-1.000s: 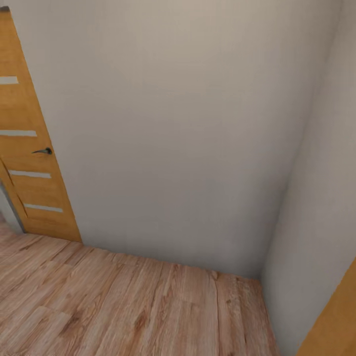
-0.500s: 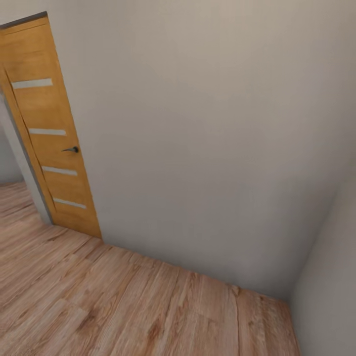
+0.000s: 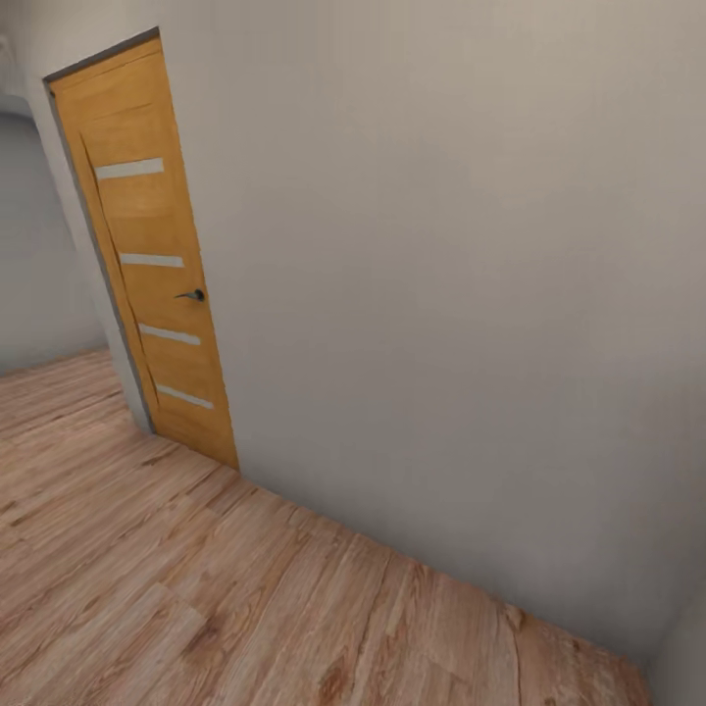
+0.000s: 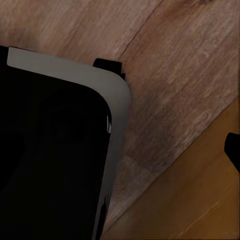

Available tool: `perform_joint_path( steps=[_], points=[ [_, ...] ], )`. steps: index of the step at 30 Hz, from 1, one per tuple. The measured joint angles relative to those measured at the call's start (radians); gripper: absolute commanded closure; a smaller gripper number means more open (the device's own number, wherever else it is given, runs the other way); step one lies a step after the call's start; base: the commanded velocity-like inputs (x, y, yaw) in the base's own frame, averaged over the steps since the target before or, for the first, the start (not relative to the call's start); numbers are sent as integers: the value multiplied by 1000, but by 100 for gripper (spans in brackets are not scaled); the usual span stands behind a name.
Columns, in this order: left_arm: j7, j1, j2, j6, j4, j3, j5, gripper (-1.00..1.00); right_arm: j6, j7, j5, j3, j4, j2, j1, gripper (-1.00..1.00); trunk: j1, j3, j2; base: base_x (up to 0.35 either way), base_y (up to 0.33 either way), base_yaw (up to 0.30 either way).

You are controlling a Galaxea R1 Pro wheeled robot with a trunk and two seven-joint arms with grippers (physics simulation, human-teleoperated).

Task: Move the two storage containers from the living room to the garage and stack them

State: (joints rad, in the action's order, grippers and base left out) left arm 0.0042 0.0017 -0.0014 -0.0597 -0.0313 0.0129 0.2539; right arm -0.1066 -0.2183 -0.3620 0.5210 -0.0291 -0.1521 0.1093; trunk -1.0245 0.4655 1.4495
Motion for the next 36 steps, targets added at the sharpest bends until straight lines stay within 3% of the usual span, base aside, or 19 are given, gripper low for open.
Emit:
perform_joint_path(
  steps=[36],
  points=[
    [0,0,0,0,0,1,0,-100,0,-1,7,2,0,-1,0,-100,0,0,0,260,0,269]
  ],
)
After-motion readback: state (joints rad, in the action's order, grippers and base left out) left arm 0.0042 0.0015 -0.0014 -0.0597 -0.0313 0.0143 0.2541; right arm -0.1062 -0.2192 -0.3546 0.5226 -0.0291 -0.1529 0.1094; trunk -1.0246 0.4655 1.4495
